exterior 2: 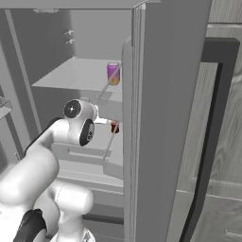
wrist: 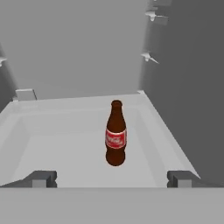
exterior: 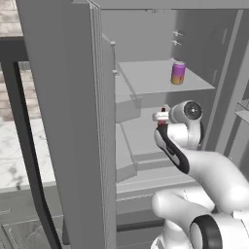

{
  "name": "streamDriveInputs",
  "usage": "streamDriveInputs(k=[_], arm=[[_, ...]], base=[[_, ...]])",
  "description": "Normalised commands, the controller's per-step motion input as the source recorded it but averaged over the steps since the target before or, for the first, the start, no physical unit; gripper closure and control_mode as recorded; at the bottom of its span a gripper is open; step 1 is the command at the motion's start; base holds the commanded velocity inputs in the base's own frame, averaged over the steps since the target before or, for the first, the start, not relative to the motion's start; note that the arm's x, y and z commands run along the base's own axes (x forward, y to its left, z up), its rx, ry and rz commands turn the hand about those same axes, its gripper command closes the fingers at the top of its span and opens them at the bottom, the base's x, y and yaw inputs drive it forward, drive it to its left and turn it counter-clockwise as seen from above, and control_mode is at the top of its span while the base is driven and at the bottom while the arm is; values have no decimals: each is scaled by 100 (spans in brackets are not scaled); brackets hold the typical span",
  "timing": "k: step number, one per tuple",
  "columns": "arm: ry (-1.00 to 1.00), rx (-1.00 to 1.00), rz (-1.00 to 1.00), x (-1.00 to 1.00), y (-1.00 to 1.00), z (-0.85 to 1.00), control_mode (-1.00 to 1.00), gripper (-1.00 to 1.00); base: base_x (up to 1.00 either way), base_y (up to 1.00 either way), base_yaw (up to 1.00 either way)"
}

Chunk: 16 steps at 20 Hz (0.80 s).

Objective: Open the fridge, grab two sodas, and place both sodas inside the bowl with ice on the dining counter.

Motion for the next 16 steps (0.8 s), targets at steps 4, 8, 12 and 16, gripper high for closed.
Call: streamDriveInputs(k=[4,8,12,16], arm=[[0,0,0,15,-1,-16,-100,-100],[0,0,0,21,0,-18,-100,-100],[0,0,0,20,0,-16,-100,-100],[0,0,0,14,-5,-5,-100,-100]], base=[[0,0,0],[0,0,0],[0,0,0],[0,0,0]])
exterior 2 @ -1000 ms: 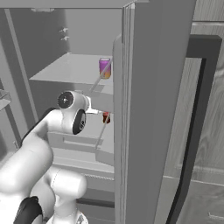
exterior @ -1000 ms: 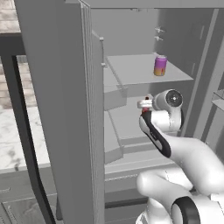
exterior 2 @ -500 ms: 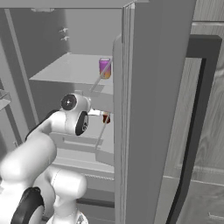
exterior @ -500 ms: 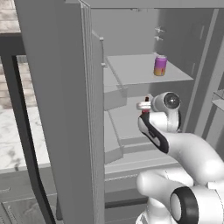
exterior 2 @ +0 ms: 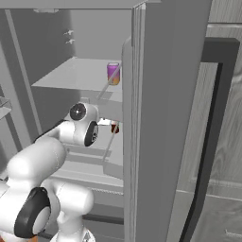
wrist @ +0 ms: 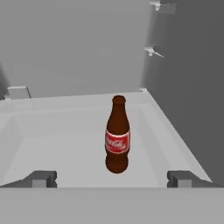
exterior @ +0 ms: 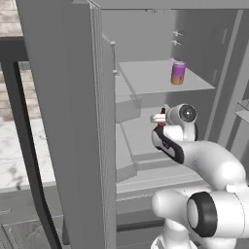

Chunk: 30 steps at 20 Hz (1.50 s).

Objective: Open the fridge, grab two sodas, and place both sodas inside the bowl with ice on the dining counter.

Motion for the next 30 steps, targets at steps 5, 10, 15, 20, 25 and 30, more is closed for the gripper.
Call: streamDriveInputs(k=[5,10,15,20,25,30], arm=[[0,0,0,19,-4,0,-100,-100],[0,0,0,17,-5,0,-100,-100],[0,0,0,21,-2,0,-100,-100],[0,0,0,21,0,0,-100,-100],[0,0,0,17,-1,-6,-100,-100],[0,0,0,6,-7,-9,-100,-100]], base=[[0,0,0],[0,0,0],[0,0,0],[0,0,0],[0,0,0],[0,0,0]])
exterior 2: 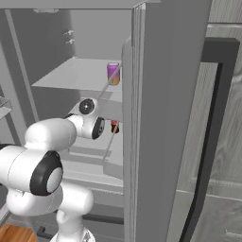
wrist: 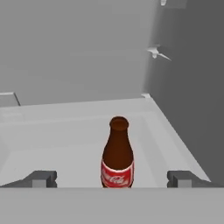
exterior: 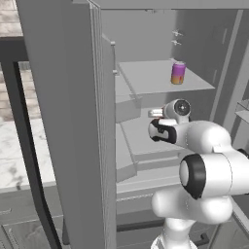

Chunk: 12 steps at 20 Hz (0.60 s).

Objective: Open the fridge, grab two sodas, and place both sodas inside the bowl with ice on the dining counter.

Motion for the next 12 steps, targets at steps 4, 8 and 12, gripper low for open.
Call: streamDriveInputs(k=[4,8,12], arm=[[0,0,0,6,-6,-11,-100,-100],[0,0,0,10,-4,-15,-100,-100],[0,0,0,13,-3,-20,-100,-100]], base=[[0,0,0],[0,0,0],[0,0,0]])
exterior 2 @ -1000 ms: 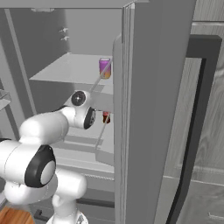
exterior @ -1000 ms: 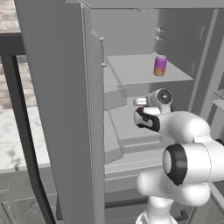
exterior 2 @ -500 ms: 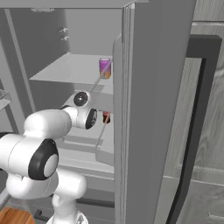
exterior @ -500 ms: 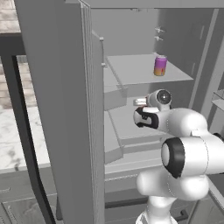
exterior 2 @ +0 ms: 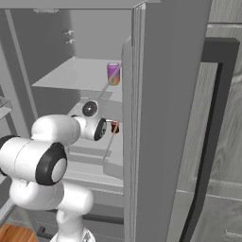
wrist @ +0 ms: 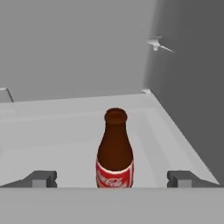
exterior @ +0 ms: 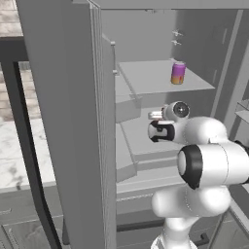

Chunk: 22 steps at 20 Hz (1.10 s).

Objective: Open the fridge, grab two sodas, and place both sodas inside the bowl with ice on the dining counter.

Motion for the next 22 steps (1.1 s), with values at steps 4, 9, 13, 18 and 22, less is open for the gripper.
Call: streamDriveInputs(k=[4,9,13,18,22], arm=[[0,0,0,13,-1,-17,-100,-100],[0,0,0,11,-1,-15,-100,-100],[0,0,0,11,-3,-13,-100,-100],[0,0,0,11,-8,-11,-100,-100],[0,0,0,10,-5,-11,-100,-100]], base=[[0,0,0],[0,0,0],[0,0,0],[0,0,0],[0,0,0]])
